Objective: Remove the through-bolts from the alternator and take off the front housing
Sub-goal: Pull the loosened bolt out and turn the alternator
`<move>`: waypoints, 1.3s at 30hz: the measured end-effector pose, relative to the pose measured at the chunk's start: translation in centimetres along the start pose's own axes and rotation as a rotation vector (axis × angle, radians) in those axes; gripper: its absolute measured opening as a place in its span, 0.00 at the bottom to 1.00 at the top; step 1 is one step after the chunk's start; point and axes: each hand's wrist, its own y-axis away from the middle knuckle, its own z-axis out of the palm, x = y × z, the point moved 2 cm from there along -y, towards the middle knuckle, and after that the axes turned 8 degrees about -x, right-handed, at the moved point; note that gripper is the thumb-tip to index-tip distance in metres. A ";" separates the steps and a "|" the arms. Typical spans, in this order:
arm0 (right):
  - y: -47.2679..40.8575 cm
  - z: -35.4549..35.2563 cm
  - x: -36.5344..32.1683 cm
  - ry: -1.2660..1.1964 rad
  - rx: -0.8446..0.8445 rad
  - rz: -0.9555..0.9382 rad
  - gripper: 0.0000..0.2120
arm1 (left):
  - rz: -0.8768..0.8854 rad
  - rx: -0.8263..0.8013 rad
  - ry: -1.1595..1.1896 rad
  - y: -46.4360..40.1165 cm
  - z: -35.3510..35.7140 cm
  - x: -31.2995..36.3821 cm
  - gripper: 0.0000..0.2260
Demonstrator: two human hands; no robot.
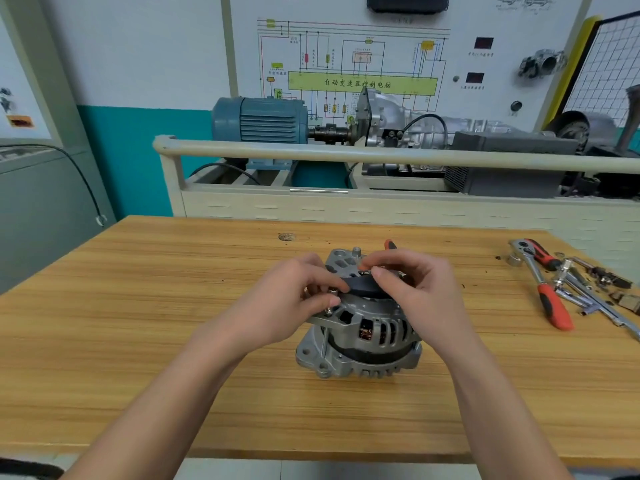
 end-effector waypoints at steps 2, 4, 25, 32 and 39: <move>0.1 0.1 -0.1 0.086 -0.031 -0.033 0.13 | 0.013 0.024 0.027 0.1 0.0 0.0 0.11; 0.2 0.2 -0.2 0.202 -0.071 -0.081 0.14 | 0.018 0.068 0.085 0.3 0.1 -0.1 0.12; -1.4 3.0 -0.5 0.562 -0.344 -0.185 0.07 | -0.218 0.614 0.231 4.4 5.6 -2.5 0.25; -1.3 2.6 -0.1 0.513 -0.344 -0.178 0.05 | -0.248 0.382 0.530 2.9 9.0 -2.9 0.03; -1.2 2.8 -0.1 0.556 -0.378 -0.204 0.09 | -0.071 0.294 0.708 2.2 9.9 -2.2 0.13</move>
